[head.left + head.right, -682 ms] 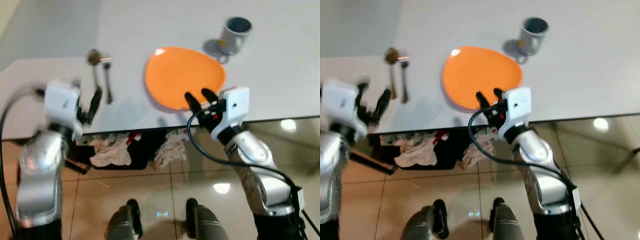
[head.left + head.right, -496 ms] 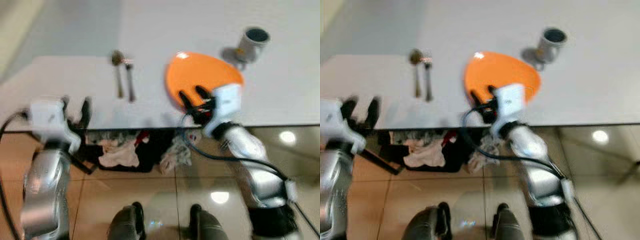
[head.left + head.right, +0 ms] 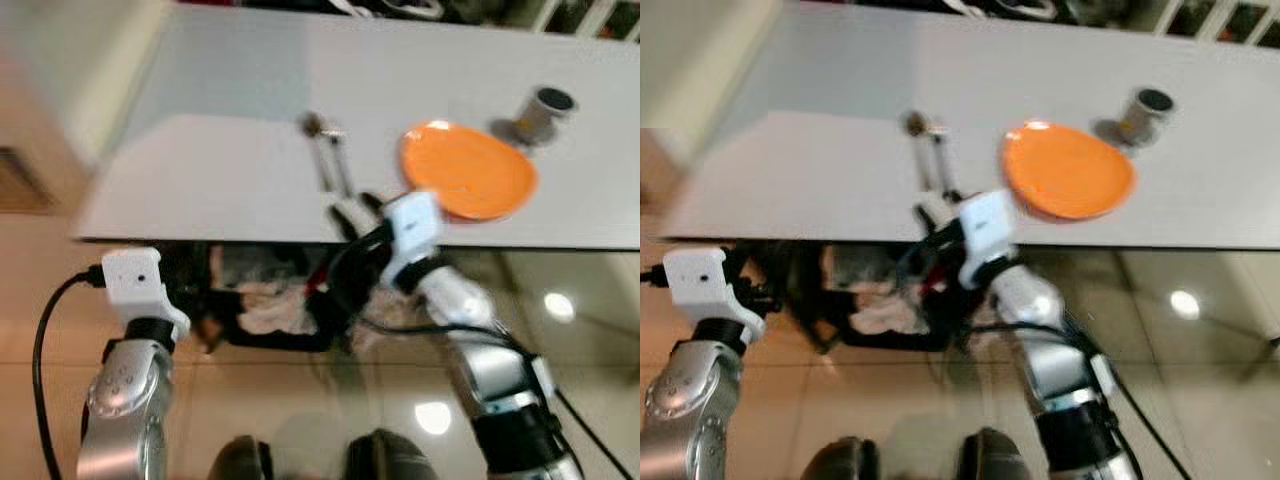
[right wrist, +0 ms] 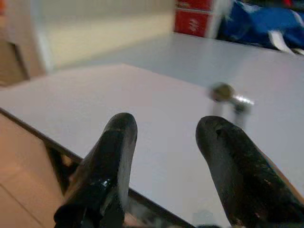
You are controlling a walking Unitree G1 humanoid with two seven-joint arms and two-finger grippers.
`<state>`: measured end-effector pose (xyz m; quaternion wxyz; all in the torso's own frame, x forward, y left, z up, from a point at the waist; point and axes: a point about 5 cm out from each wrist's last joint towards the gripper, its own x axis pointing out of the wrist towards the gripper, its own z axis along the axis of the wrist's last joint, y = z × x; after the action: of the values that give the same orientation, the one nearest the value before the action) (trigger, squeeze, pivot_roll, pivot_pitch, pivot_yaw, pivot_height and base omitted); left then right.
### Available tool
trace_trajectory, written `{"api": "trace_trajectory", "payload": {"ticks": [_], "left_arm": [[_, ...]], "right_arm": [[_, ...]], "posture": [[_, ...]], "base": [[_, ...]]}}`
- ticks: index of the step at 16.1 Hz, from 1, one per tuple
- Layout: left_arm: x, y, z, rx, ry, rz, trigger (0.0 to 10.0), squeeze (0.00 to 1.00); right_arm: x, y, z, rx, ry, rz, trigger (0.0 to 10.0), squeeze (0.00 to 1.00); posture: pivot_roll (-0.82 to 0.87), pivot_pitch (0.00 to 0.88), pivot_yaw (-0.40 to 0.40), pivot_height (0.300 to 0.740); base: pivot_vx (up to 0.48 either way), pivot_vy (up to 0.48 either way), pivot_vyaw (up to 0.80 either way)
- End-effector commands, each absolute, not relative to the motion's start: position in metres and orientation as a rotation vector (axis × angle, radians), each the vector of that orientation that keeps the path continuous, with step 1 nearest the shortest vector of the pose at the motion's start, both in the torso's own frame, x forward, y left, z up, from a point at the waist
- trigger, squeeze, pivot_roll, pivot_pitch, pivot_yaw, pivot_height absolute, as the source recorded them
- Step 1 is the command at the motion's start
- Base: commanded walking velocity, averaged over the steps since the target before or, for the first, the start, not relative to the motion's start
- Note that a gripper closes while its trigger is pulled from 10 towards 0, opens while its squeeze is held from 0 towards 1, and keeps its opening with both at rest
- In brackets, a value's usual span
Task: Setting the table
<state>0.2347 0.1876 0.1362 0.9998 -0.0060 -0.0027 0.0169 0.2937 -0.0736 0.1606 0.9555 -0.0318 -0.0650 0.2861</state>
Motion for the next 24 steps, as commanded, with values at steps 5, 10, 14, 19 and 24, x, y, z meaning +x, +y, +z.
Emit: {"api": "trace_trajectory", "payload": {"ticks": [5,10,14,19,24], "left_arm": [[0.243,0.158,0.131,0.039,-0.001,-0.091,10.0,0.00],[0.248,0.146,0.129,0.086,-0.010,-0.140,10.0,0.00],[0.250,0.141,0.126,0.095,-0.014,-0.165,10.0,0.00],[0.252,0.141,0.126,0.096,-0.024,-0.161,10.0,0.00],[0.251,0.143,0.136,0.051,-0.085,-0.163,10.0,0.00]], "right_arm": [[0.294,-0.081,0.127,-0.129,-0.061,0.538,10.0,0.00],[0.295,-0.076,0.125,-0.131,-0.078,0.558,10.0,0.00],[0.298,-0.077,0.123,-0.127,-0.076,0.543,10.0,0.00],[0.305,-0.079,0.135,-0.069,-0.117,0.526,10.0,0.00],[0.309,-0.077,0.152,0.005,-0.184,0.530,10.0,1.00]], "posture": [[-0.06,0.105,-0.015,0.740],[-0.06,0.093,-0.009,0.740],[-0.06,0.091,-0.011,0.740],[-0.05,0.088,-0.012,0.740],[-0.05,0.084,-0.008,0.740]], "base": [[0.000,0.461,0.00],[0.000,0.460,0.00],[0.000,0.461,0.00],[0.000,0.461,0.00],[0.000,0.252,0.00]]}}
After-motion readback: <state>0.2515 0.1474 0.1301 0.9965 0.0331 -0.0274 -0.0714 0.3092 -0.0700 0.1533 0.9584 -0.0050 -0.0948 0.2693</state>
